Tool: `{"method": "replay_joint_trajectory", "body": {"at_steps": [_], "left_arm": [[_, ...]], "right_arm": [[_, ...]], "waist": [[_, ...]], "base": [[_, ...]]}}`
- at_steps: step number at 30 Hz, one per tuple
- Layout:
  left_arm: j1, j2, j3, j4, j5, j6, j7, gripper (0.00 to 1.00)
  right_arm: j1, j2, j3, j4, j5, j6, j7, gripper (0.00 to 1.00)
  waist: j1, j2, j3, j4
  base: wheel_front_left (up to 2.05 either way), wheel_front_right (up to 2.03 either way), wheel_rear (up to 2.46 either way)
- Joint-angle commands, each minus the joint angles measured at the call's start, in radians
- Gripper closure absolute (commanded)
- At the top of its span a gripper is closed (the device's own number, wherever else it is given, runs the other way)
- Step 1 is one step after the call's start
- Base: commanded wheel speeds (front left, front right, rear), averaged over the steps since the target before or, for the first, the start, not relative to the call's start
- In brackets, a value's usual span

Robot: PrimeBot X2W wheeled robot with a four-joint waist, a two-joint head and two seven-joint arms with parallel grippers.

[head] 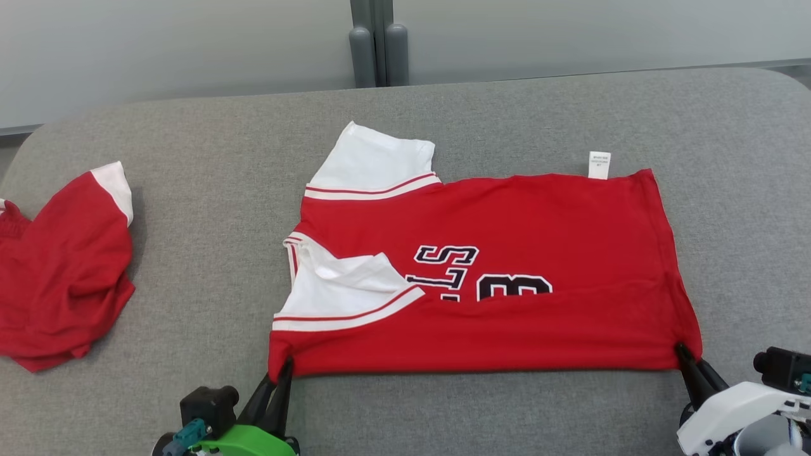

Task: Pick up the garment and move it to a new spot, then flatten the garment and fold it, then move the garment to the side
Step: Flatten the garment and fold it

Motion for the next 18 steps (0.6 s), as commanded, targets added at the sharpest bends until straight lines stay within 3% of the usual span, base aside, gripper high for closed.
{"method": "replay_joint_trajectory", "body": {"at_steps": [1, 7, 8, 9, 10, 11, 18], "left_arm": [[0.023, 0.008, 0.010, -0.012, 0.005, 0.010, 0.000, 1.00], [0.076, -0.001, -0.001, -0.038, 0.006, 0.020, 0.000, 1.00], [0.079, -0.003, -0.003, -0.038, 0.005, 0.022, 0.000, 1.00], [0.079, -0.003, -0.004, -0.038, 0.009, 0.024, 0.000, 0.96], [0.077, -0.005, 0.000, -0.043, 0.011, 0.025, 0.000, 0.52], [0.075, -0.007, 0.002, -0.045, 0.015, 0.028, 0.000, 0.00], [0.063, 0.000, 0.047, -0.108, 0.053, 0.046, -0.001, 0.00]], "right_arm": [[0.031, -0.008, -0.022, -0.018, -0.010, -0.002, 0.009, 1.00], [0.091, 0.017, -0.092, -0.087, -0.050, -0.002, 0.054, 1.00], [0.096, 0.025, -0.103, -0.096, -0.062, -0.002, 0.058, 0.44], [0.098, 0.033, -0.112, -0.103, -0.070, -0.002, 0.062, 0.00], [0.099, 0.041, -0.124, -0.111, -0.088, -0.002, 0.060, 0.00], [0.099, 0.047, -0.131, -0.118, -0.103, -0.002, 0.057, 0.00], [0.079, 0.096, -0.183, -0.192, -0.197, -0.002, 0.010, 0.00]], "waist": [[0.0000, 0.0000, 0.001, 0.001], [0.0000, 0.0000, 0.002, -0.001], [0.0000, 0.0000, 0.000, -0.001], [0.0000, 0.0000, -0.001, -0.001], [0.0000, 0.0000, -0.004, 0.000], [0.0000, 0.0000, -0.007, 0.001], [0.0000, 0.0000, -0.038, 0.003]], "base": [[0.00, 0.00, 0.00], [0.00, 0.00, 0.00], [0.00, 0.00, 0.00], [0.00, 0.00, 0.00], [0.00, 0.00, 0.00], [0.00, 0.00, 0.00], [0.00, 0.00, 0.00]]}}
